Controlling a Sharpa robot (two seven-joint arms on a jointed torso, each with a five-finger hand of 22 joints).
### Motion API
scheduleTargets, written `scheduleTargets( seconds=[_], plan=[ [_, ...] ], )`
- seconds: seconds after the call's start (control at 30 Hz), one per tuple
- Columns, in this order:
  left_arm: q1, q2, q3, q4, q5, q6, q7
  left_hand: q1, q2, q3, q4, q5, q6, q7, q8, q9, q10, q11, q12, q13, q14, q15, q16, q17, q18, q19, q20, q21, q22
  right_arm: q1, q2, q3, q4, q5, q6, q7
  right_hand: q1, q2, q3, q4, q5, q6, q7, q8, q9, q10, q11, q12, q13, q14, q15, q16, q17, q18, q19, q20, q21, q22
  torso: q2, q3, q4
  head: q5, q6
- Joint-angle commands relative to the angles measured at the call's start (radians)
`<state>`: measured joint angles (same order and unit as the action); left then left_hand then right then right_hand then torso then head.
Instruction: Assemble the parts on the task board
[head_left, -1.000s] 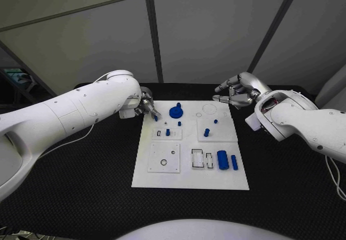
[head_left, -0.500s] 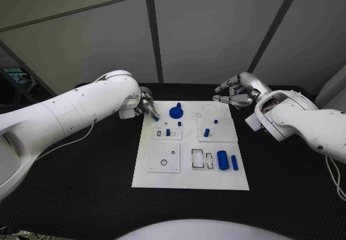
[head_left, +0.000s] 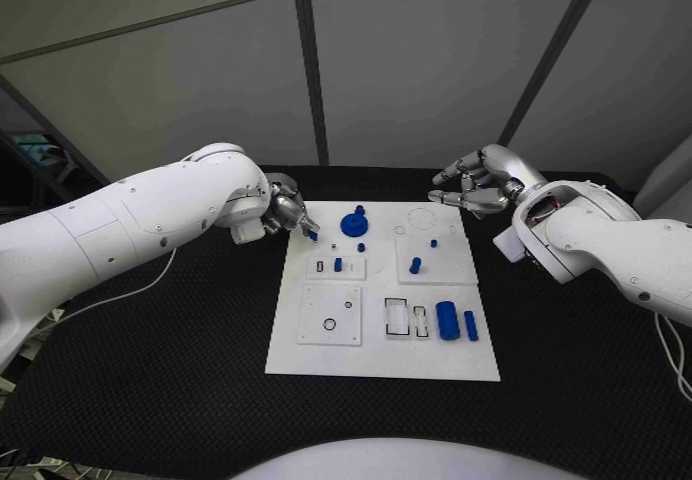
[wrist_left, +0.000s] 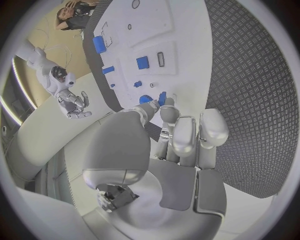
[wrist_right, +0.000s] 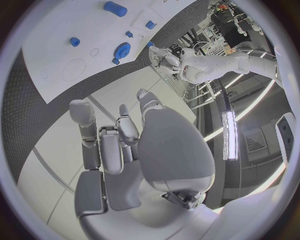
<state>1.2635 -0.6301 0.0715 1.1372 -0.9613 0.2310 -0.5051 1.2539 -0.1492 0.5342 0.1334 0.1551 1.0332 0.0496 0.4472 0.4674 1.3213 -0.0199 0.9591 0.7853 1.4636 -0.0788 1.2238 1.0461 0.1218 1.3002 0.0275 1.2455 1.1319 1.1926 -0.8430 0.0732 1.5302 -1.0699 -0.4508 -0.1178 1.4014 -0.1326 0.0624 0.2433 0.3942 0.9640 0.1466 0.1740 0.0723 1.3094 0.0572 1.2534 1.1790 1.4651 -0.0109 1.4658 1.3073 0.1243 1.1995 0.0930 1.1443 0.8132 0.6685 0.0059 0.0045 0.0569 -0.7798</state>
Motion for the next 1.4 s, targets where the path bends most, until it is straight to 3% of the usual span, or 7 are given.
scheduleTargets(
  seconds=[0.03,0.3,0.53,0.9,1.4],
  plan=[
    [-0.004,-0.029,0.000,0.051,0.086,-0.096,0.026,-0.009,-0.015,0.162,-0.149,0.023,0.013,-0.001,0.007,0.007,0.023,-0.011,0.004,0.002,0.006,-0.008,0.007,0.002,-0.017,0.010,0.000,0.007,0.009,0.001,-0.002,0.001,0.001,0.001,0.001,0.009,0.002,0.009,0.003,0.005,0.000,-0.003,-0.003,0.003,-0.001,-0.008,0.000,-0.005,-0.001,0.059,-0.006,-0.004,0.064,0.017,-0.007,-0.002,-0.006,-0.001,0.000,0.0001,0.0002,0.001,-0.001],
    [-0.027,-0.101,-0.002,0.174,0.094,-0.184,0.017,-0.023,-0.028,0.181,-0.158,0.040,0.022,-0.005,0.008,0.015,0.034,-0.014,-0.002,-0.002,0.007,-0.011,0.008,0.003,-0.020,0.020,-0.003,0.018,0.025,0.001,-0.005,0.001,0.002,0.001,0.001,0.008,0.003,0.009,0.003,0.006,0.003,-0.003,-0.003,0.004,-0.001,-0.008,0.000,-0.004,-0.001,0.059,-0.006,-0.003,0.065,0.017,-0.007,-0.002,-0.007,-0.001,-0.001,0.0011,0.0002,0.008,-0.003],
    [-0.053,-0.124,-0.006,0.234,0.034,-0.211,0.002,-0.028,-0.033,0.187,-0.161,0.046,0.026,-0.007,0.009,0.018,0.038,-0.016,-0.007,-0.007,0.007,-0.012,0.008,0.003,-0.022,0.025,-0.004,0.023,0.032,0.001,-0.005,0.001,0.001,0.001,0.002,0.007,0.003,0.009,0.003,0.006,0.003,-0.003,-0.003,0.004,-0.001,-0.008,0.000,-0.004,-0.001,0.059,-0.006,-0.003,0.065,0.017,-0.007,-0.002,-0.007,-0.001,0.000,0.0000,-0.0010,0.010,-0.007],
    [-0.078,-0.127,-0.010,0.272,-0.062,-0.188,-0.026,-0.031,-0.035,0.191,-0.163,0.048,0.028,-0.008,0.009,0.020,0.034,-0.017,-0.030,-0.034,0.007,-0.013,0.008,0.003,-0.021,0.023,-0.005,0.021,0.029,0.001,-0.006,0.001,0.000,0.001,0.003,0.008,0.003,0.009,0.003,0.006,0.003,-0.003,-0.003,0.004,-0.001,-0.008,0.000,-0.004,0.000,0.059,-0.006,-0.004,0.065,0.017,-0.006,-0.002,-0.007,-0.001,0.002,-0.0003,-0.0019,0.009,-0.009],
    [-0.084,-0.125,-0.010,0.280,-0.095,-0.134,-0.060,-0.033,-0.036,0.194,-0.163,0.048,0.029,-0.008,0.008,0.021,0.034,-0.017,-0.037,-0.042,0.007,-0.013,0.008,0.003,-0.020,0.022,-0.005,0.020,0.028,0.001,-0.004,0.001,-0.001,0.001,0.005,0.008,0.003,0.009,0.003,0.006,0.003,-0.003,-0.003,0.004,-0.001,-0.008,0.000,-0.004,0.000,0.059,-0.006,-0.004,0.065,0.017,-0.006,-0.002,-0.007,-0.001,0.001,-0.0002,-0.0019,0.011,-0.012]
  ],
)
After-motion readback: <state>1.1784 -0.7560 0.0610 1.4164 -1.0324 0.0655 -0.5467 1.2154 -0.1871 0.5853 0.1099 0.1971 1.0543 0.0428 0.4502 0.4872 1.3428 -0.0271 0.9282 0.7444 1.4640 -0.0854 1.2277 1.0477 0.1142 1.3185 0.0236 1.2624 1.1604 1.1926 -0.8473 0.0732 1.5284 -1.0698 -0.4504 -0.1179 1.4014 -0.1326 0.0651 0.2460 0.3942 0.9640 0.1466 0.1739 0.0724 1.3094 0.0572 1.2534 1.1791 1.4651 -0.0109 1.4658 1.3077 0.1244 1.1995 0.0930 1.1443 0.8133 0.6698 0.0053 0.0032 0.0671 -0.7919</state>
